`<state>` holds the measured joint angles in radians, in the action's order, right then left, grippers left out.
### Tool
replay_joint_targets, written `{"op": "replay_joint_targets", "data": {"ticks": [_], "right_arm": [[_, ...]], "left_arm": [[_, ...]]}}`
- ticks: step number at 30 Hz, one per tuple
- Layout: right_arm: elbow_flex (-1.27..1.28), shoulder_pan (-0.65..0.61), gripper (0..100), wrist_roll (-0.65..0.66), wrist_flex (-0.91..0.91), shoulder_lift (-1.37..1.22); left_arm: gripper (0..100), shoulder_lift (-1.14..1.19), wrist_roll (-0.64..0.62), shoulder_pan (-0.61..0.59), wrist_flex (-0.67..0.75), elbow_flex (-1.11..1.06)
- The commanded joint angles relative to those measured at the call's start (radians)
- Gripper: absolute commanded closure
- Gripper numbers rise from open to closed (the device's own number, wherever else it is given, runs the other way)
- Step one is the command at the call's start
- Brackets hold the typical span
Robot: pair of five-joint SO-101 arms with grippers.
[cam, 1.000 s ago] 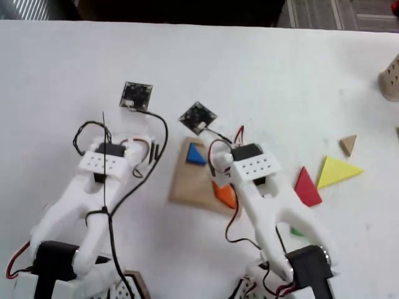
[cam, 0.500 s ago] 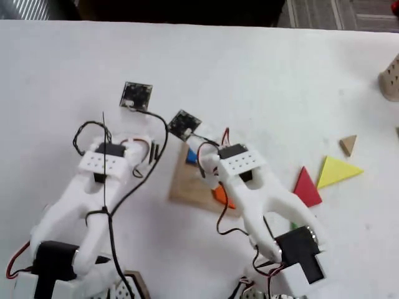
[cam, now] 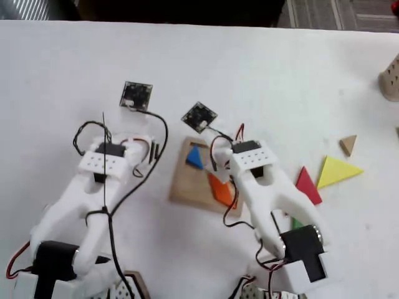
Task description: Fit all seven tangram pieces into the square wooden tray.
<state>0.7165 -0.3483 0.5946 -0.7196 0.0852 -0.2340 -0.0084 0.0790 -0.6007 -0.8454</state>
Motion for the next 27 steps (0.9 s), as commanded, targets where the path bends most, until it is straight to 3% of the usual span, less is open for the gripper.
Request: {"op": "replay_joint_targets", "data": {"ticks": [1,9,19,27], "right_arm": [[-0.029,0.015,97.9,-0.026,-0.028,0.097],[-0.028,0.018,97.9,-0.072,-0.134,0.245],[-0.028,0.150,97.9,-0.074,-0.291,0.503],[0.038,0.162,97.9,-0.074,-0.338,0.607]], "left_arm": [[85,-0.001,-0.003,-0.007,0.020,0.061],[85,0.001,-0.003,-0.007,0.020,0.061],[85,0.001,-0.003,-0.007,0.020,0.061],[85,0.001,-0.003,-0.007,0.020,0.061]]}}
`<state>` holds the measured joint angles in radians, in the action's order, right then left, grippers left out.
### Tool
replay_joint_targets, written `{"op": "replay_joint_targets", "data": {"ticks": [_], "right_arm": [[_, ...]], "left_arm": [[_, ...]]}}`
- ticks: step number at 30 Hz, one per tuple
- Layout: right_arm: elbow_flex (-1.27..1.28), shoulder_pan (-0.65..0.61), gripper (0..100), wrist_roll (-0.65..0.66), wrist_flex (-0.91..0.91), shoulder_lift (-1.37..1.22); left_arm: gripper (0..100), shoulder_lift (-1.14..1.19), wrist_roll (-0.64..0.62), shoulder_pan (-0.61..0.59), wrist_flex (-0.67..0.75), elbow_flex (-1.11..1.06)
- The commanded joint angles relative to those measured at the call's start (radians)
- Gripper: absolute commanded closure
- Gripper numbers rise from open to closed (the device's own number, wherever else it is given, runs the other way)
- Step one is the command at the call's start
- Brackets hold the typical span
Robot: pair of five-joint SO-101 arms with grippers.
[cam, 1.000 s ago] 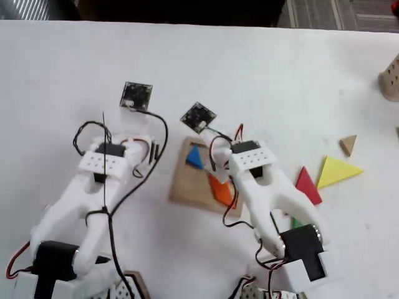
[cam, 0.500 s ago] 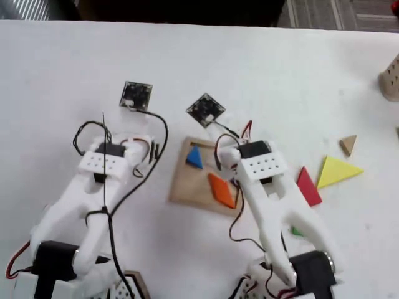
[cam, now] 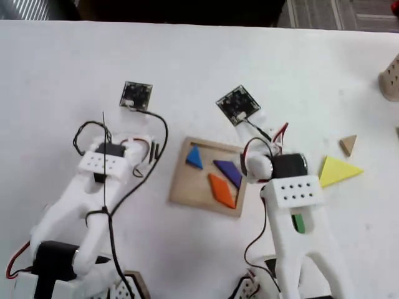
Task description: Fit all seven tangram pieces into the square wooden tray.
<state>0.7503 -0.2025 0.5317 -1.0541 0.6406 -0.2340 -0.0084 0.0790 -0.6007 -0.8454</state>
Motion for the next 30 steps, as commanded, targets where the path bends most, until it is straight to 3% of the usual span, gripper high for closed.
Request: {"op": "replay_joint_targets", "data": {"ticks": [1,5,9,13,20,24,30], "right_arm": [[0.015,0.031,97.9,-0.011,-0.007,0.061],[0.071,0.180,97.9,0.020,-0.010,0.110],[0.169,0.320,97.9,0.143,-0.010,0.154],[0.207,0.447,96.5,0.153,-0.008,0.173],[0.209,0.636,66.0,0.193,-0.008,0.171],[0.207,0.736,68.0,0.310,-0.008,0.177],[0.153,0.817,80.9,0.313,-0.035,0.171]], "left_arm": [[85,0.001,-0.003,-0.007,0.020,0.061],[85,0.001,-0.003,-0.007,0.020,0.061],[85,0.002,-0.003,0.002,0.020,0.060],[85,0.002,-0.003,0.021,0.020,0.058],[85,0.002,-0.003,0.027,0.018,0.054],[85,0.002,-0.003,0.028,0.015,0.054],[85,0.001,-0.003,0.070,-0.002,0.051]]}}
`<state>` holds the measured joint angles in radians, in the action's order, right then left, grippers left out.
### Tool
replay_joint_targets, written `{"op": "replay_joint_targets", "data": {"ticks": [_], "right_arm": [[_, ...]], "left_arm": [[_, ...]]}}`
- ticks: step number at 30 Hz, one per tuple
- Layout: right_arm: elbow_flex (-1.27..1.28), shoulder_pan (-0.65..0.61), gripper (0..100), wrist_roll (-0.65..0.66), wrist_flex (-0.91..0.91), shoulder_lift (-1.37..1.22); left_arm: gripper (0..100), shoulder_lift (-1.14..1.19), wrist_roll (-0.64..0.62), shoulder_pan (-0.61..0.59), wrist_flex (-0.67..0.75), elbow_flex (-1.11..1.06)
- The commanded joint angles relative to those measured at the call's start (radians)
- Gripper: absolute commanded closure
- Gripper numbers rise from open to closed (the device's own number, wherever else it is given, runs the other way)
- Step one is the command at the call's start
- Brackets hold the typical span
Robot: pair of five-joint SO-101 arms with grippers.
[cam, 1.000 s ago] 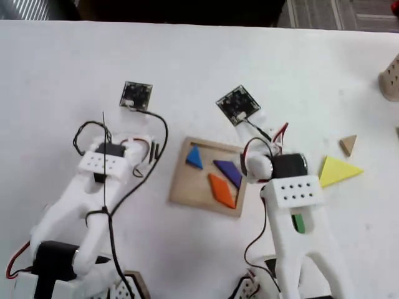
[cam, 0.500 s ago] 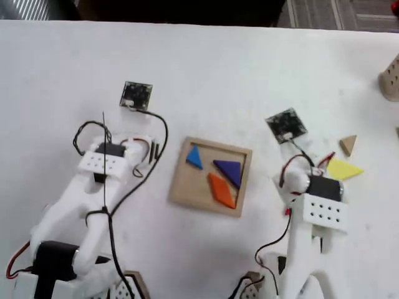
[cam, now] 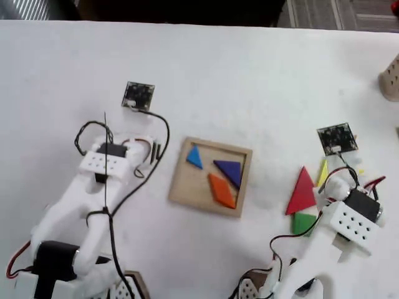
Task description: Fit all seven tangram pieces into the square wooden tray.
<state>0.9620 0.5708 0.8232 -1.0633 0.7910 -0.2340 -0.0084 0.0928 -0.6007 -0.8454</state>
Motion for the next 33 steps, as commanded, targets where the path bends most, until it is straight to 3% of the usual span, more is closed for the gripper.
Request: {"op": "replay_joint_targets", "data": {"ticks": [1,5,8,13,21,27,33], "right_arm": [[-0.077,0.062,84.4,0.021,-0.047,0.021],[-0.183,0.145,98.2,0.025,-0.131,0.021],[-0.278,0.232,95.2,0.020,-0.171,0.018],[-0.269,0.271,93.7,0.025,-0.168,-0.070],[-0.252,0.352,96.4,-0.023,-0.082,-0.377],[-0.206,0.374,98.1,-0.026,0.079,-0.449],[-0.204,0.401,98.1,-0.025,0.134,-0.455]], "left_arm": [[85,-0.002,-0.003,0.067,-0.012,0.051],[85,-0.002,-0.003,0.084,-0.017,0.051],[85,-0.004,-0.003,0.091,-0.031,0.052],[85,-0.004,-0.003,0.180,-0.078,0.052],[85,0.004,-0.005,0.314,-0.101,0.051],[77,0.008,-0.005,0.407,-0.094,0.051],[83,0.174,-0.008,0.420,-0.077,0.144]]}}
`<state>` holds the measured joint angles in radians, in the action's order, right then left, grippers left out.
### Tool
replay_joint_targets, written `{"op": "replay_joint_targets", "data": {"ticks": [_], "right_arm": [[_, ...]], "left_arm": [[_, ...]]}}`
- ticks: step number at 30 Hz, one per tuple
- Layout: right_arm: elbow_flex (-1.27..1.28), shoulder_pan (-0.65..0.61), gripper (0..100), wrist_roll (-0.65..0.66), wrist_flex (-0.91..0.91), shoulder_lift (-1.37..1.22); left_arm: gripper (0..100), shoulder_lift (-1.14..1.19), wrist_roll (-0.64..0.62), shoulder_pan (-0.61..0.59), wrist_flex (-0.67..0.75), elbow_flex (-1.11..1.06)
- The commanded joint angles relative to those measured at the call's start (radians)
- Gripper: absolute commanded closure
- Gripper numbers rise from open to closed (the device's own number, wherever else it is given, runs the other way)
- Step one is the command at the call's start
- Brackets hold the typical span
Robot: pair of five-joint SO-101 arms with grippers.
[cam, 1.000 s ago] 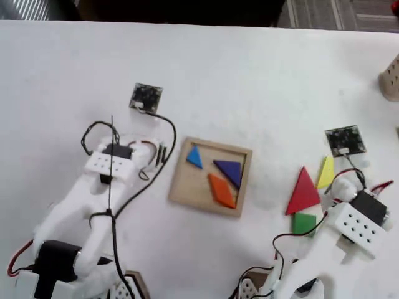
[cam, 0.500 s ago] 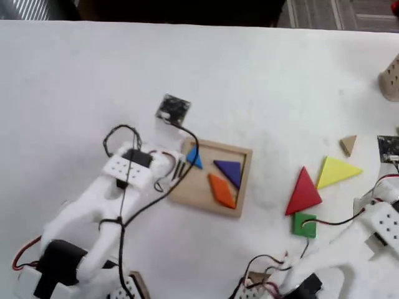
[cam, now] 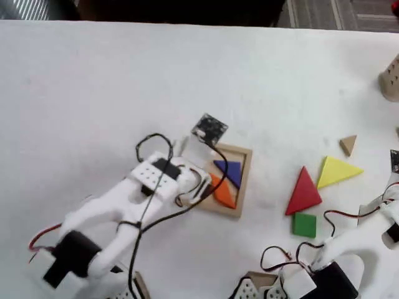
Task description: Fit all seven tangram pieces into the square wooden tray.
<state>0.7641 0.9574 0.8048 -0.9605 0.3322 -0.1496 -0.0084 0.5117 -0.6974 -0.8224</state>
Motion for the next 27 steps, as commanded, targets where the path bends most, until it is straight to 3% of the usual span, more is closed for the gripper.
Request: {"op": "replay_joint_targets", "data": {"ticks": [1,21,27], "right_arm": [[-0.006,0.015,98.1,-0.005,0.031,0.002],[-0.003,0.091,98.1,0.005,0.102,0.001],[0.041,0.077,98.1,0.046,0.104,0.001]], "left_arm": [[84,0.119,-0.011,-0.013,0.006,0.152],[84,0.403,-0.011,-0.033,-0.051,0.511],[84,0.378,-0.011,-0.030,-0.060,0.575]]}}
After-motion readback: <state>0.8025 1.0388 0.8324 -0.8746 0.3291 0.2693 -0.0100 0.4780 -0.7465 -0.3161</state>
